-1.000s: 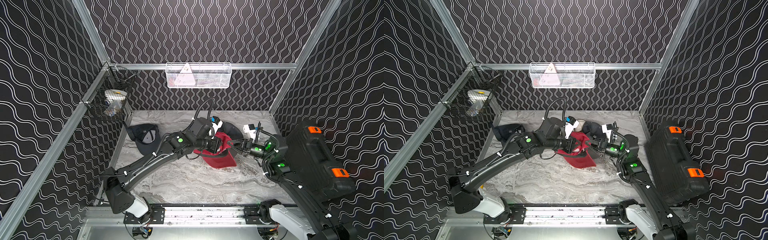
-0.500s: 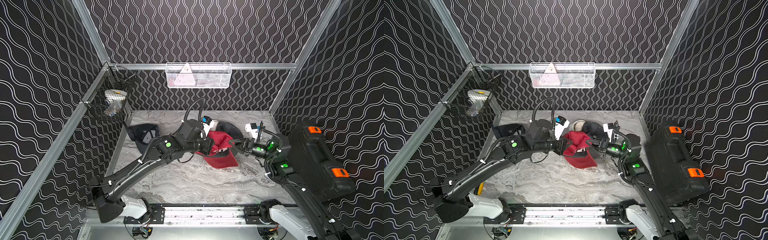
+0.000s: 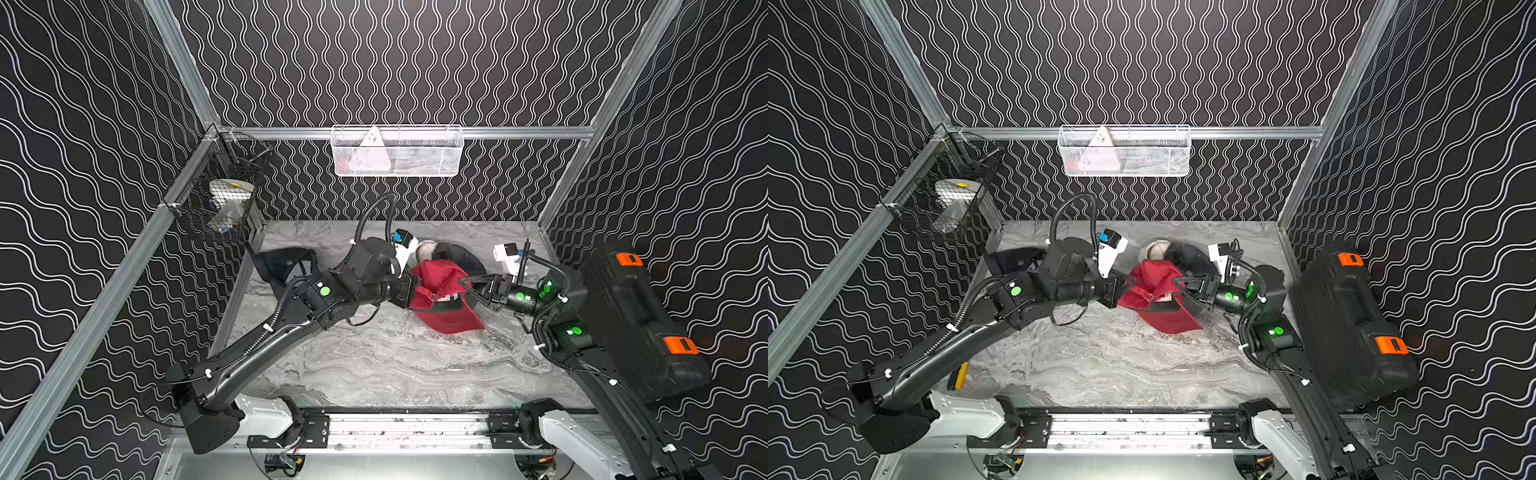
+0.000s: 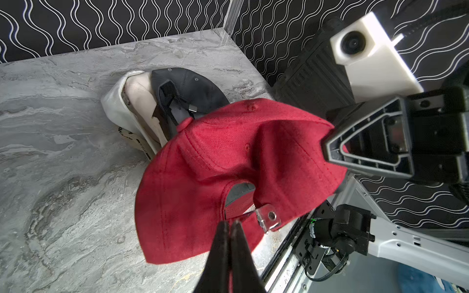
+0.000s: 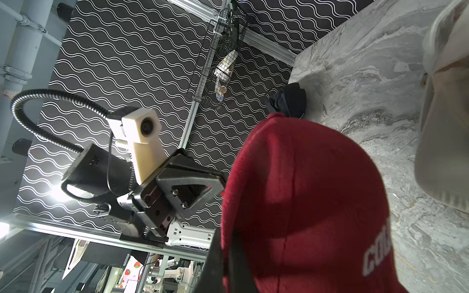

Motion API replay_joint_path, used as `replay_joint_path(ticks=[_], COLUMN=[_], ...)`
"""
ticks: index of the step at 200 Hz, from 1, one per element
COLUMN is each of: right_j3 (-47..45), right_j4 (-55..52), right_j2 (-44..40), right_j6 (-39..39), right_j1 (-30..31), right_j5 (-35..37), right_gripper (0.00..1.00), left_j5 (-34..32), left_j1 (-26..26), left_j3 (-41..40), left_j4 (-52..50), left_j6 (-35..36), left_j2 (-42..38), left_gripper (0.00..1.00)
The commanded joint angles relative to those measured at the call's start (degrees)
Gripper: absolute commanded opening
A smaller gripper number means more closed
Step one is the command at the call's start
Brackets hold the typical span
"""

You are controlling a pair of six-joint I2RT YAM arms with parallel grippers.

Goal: Open the adjustable buckle of the baseball cap
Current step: Open the adjustable buckle on the baseball cap.

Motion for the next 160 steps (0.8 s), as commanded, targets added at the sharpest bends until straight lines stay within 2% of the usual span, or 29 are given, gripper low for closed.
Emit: replay_joint_path(ticks=[1, 13, 29, 49, 61, 90, 127, 160], right_j3=[0.49, 1.01, 2.44, 4.91, 6.09, 7.63, 7.82, 8.84], right_j4=[3.2, 3.92, 2.89, 0.42, -0.53, 0.84, 5.28, 5.45], right_j2=[0.82, 1.23, 1.69, 1.97, 2.22, 3.48, 4.38, 4.57], right_j6=[2.3, 2.95, 2.73, 1.66, 1.6, 3.94, 8.83, 10.33], right_j1=[0.06, -0.03, -0.04, -0.04, -0.01, -0.07, -0.06, -0.01], right_j5=[0.76, 1.56, 2.46, 3.93, 4.87, 6.01, 6.27, 6.77], right_gripper=[0.0, 0.0, 0.0, 0.0, 0.0, 0.0, 0.0, 0.0], left_j5=[1.89, 1.19, -3.92, -10.5, -11.58, -10.7, -8.24, -5.8], left_j1=[0.12, 0.05, 0.04, 0.02, -0.02, -1.2, -3.15, -4.63], left_j3=[0.48, -0.3, -2.04, -4.82, -6.09, -8.61, -16.77, -17.73], left_j4=[0.39, 1.02, 1.13, 2.28, 3.33, 5.08, 16.54, 22.57], left_j6=[0.94, 1.69, 3.2, 5.44, 6.56, 10.17, 14.43, 15.7], left_j2=[0.32, -0.47, -3.43, -8.59, -10.79, -12.61, -15.81, -14.14], left_gripper=[0.21, 0.44, 0.53, 0.55, 0.56, 0.57, 0.61, 0.61])
